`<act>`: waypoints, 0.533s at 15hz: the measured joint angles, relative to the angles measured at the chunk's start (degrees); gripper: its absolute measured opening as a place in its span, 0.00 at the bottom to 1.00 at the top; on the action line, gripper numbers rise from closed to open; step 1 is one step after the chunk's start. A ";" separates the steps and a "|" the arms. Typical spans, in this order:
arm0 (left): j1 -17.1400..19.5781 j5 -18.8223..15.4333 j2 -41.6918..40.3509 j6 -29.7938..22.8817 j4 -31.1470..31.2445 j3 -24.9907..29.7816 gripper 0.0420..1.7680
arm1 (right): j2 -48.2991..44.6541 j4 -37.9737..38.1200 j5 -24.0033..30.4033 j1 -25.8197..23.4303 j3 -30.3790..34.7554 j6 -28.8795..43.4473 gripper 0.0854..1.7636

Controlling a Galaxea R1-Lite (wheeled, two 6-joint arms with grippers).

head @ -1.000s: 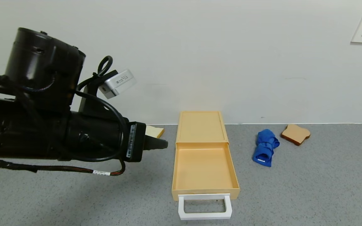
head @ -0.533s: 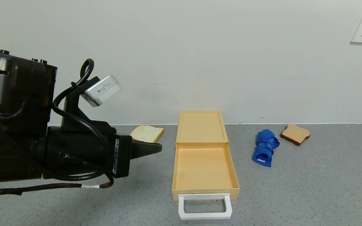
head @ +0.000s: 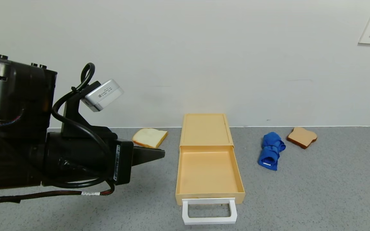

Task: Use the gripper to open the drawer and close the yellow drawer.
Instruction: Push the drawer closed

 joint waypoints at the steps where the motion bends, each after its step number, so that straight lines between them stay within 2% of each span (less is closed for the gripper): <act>1: 0.00 0.01 0.07 0.02 0.00 0.00 0.23 | 0.00 0.00 0.00 0.00 0.00 -0.04 0.96; 4: 0.00 -0.11 0.20 0.00 0.00 0.00 0.46 | 0.00 0.00 0.00 0.00 0.00 -0.01 0.96; 8: 0.00 -0.18 0.44 -0.06 0.00 0.00 0.66 | 0.00 0.00 -0.02 0.02 0.00 0.00 0.96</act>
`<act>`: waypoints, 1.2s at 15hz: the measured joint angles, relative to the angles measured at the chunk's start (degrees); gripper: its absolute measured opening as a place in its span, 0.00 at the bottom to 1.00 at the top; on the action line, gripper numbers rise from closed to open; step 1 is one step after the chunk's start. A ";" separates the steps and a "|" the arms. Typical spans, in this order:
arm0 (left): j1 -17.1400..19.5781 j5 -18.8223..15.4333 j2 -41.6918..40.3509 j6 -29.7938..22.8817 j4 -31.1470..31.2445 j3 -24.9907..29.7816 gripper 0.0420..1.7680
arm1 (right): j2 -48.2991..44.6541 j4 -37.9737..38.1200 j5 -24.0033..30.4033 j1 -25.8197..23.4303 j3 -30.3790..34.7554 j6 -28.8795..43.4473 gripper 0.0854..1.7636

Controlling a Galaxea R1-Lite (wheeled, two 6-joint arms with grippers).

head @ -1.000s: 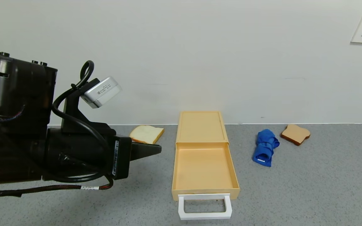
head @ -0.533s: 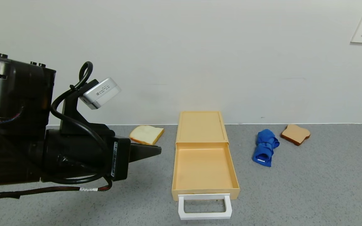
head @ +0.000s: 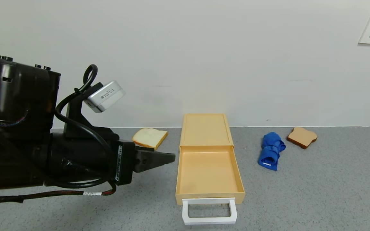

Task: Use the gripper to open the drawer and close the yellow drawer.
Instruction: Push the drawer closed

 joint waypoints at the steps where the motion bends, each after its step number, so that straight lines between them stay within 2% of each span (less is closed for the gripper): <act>1: 0.05 0.02 0.07 0.00 0.00 0.00 0.70 | 0.00 0.00 0.02 -0.02 0.00 0.00 0.96; 7: 0.10 0.05 0.28 -0.17 0.00 -0.09 0.84 | 0.00 0.00 0.02 -0.02 0.00 0.00 0.96; 10: 0.07 0.09 0.52 -0.44 0.00 -0.11 0.88 | 0.00 0.00 0.00 -0.02 0.00 0.00 0.96; 11: 0.05 0.38 0.74 -0.61 0.00 -0.20 0.86 | 0.00 0.00 0.00 -0.02 0.00 0.00 0.96; 14: 0.00 0.61 1.40 -0.59 0.00 -0.20 0.60 | 0.00 0.00 0.00 -0.02 0.00 -0.01 0.96; 17: 0.07 0.52 1.65 -0.50 0.00 -0.26 0.42 | 0.00 0.00 0.00 -0.02 0.00 0.00 0.96; 18: 0.07 0.50 1.68 -0.52 0.00 -0.20 0.16 | 0.00 0.00 0.00 -0.02 0.00 0.00 0.96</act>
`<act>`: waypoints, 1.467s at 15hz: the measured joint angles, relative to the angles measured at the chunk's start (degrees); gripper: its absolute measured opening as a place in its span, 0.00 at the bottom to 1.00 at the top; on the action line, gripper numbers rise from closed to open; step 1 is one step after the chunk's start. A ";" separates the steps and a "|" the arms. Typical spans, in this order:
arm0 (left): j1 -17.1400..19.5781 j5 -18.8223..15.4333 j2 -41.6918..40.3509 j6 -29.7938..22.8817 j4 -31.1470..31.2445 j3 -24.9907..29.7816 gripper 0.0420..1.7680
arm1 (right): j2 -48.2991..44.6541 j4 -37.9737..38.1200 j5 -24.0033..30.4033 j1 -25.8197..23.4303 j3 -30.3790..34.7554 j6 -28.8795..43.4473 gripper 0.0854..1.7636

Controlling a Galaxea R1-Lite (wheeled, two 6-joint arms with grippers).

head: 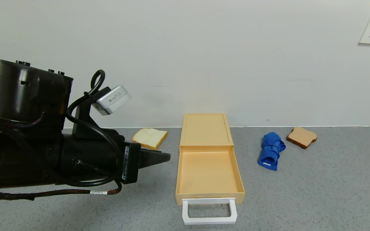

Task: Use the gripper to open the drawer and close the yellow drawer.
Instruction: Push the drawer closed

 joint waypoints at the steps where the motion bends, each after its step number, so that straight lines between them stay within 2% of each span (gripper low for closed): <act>1: -0.02 -0.11 0.05 -0.02 -0.02 0.00 0.04 | 0.00 0.00 0.00 0.00 0.00 -0.01 0.96; 10: -0.02 0.27 0.39 -0.28 0.60 -0.37 0.04 | 0.00 0.00 0.00 0.00 0.00 0.00 0.96; 13: -0.22 1.78 1.65 -2.89 1.16 -1.27 0.04 | 0.00 0.00 0.00 0.00 0.00 0.00 0.96; 15: -0.49 3.46 3.00 -3.80 4.33 -2.60 0.04 | 0.00 0.00 0.02 0.00 0.00 0.00 0.96; 19: -1.29 6.01 6.50 -9.73 12.51 -8.28 0.04 | 0.00 0.00 0.00 0.00 0.00 0.00 0.96; 22: -3.08 9.91 9.59 -13.37 15.96 -10.80 0.04 | 0.00 0.00 0.00 0.00 0.00 0.00 0.96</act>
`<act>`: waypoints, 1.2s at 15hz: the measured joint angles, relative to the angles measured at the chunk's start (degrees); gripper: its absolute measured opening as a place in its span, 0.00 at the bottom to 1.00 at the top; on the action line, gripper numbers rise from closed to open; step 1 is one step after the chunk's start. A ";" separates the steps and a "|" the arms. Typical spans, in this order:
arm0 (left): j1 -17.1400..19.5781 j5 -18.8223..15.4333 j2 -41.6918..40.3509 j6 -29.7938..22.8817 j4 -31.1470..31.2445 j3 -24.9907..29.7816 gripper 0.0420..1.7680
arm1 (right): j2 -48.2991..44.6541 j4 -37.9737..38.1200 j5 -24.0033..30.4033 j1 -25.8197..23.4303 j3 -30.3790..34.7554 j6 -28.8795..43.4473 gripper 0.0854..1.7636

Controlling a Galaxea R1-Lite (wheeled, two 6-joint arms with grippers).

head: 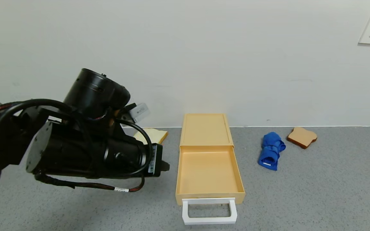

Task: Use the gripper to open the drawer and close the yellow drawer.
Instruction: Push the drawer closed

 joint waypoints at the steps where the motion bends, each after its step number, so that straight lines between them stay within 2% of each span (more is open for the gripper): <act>1: -0.66 0.98 1.10 -1.07 0.66 -0.54 0.04 | 0.00 0.00 0.00 0.00 0.00 0.02 0.96; 6: -4.72 3.80 6.85 -6.12 7.66 -5.24 0.04 | 0.00 0.02 0.00 0.00 0.00 -0.04 0.96; 12: -9.07 8.07 13.47 -11.65 8.13 -7.40 0.04 | 0.00 0.02 0.00 0.00 0.00 -0.04 0.96; 18: -11.00 8.64 20.15 -14.80 11.30 -10.42 0.04 | 0.00 0.00 0.00 0.00 0.00 -0.01 0.96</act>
